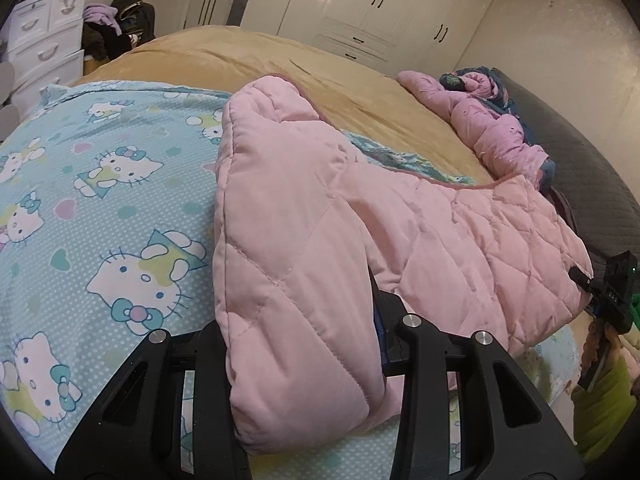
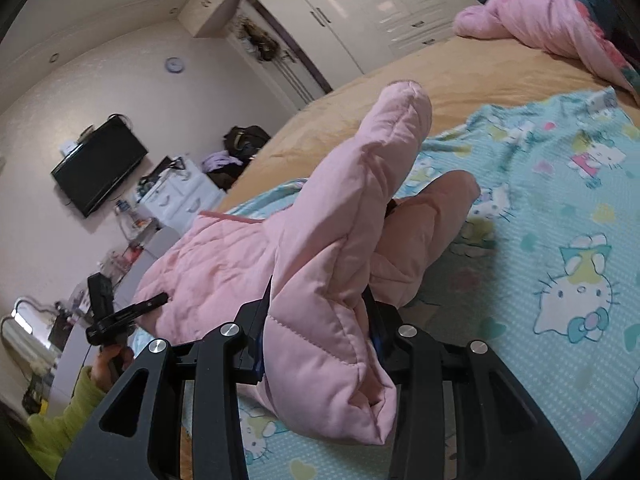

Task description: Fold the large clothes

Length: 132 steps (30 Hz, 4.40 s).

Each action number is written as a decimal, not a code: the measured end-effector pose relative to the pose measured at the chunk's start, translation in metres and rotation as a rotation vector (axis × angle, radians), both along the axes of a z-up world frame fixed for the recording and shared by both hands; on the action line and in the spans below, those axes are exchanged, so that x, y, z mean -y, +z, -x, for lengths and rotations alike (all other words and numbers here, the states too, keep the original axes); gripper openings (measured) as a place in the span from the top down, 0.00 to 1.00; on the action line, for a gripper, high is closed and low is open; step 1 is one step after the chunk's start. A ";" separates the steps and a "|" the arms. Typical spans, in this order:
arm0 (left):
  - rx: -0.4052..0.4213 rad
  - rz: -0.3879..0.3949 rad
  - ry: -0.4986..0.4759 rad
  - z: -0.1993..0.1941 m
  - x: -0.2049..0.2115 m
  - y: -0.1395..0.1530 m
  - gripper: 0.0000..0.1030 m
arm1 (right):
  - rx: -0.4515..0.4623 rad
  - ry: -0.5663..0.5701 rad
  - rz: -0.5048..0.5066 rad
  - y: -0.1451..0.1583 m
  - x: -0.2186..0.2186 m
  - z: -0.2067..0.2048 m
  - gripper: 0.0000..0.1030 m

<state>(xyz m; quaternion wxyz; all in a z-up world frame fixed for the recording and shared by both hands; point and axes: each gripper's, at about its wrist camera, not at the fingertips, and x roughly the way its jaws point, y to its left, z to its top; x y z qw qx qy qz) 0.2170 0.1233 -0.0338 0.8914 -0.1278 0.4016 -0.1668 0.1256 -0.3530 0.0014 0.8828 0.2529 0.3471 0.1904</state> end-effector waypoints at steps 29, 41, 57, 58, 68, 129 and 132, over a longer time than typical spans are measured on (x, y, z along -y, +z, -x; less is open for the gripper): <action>-0.069 -0.054 0.025 -0.010 -0.001 -0.022 0.59 | -0.288 -0.245 0.015 -0.076 0.027 0.002 0.26; -0.098 -0.071 0.029 -0.014 -0.001 -0.021 0.32 | -0.199 -0.291 0.382 -0.034 -0.003 0.013 0.13; -0.014 -0.194 0.070 0.009 0.001 0.018 0.09 | -0.106 -0.281 0.397 0.008 -0.032 0.040 0.04; 0.001 -0.204 0.080 0.013 0.000 0.022 0.09 | -0.097 -0.278 0.400 0.011 -0.035 0.043 0.04; 0.115 -0.224 0.125 0.056 0.007 0.065 0.09 | 0.060 -0.248 0.433 0.054 -0.066 0.085 0.04; 0.218 -0.212 0.148 0.192 0.084 0.018 0.09 | 0.189 -0.178 0.498 0.011 -0.169 0.183 0.04; 0.217 -0.208 0.148 0.192 0.084 0.018 0.09 | 0.186 -0.173 0.497 0.011 -0.169 0.183 0.04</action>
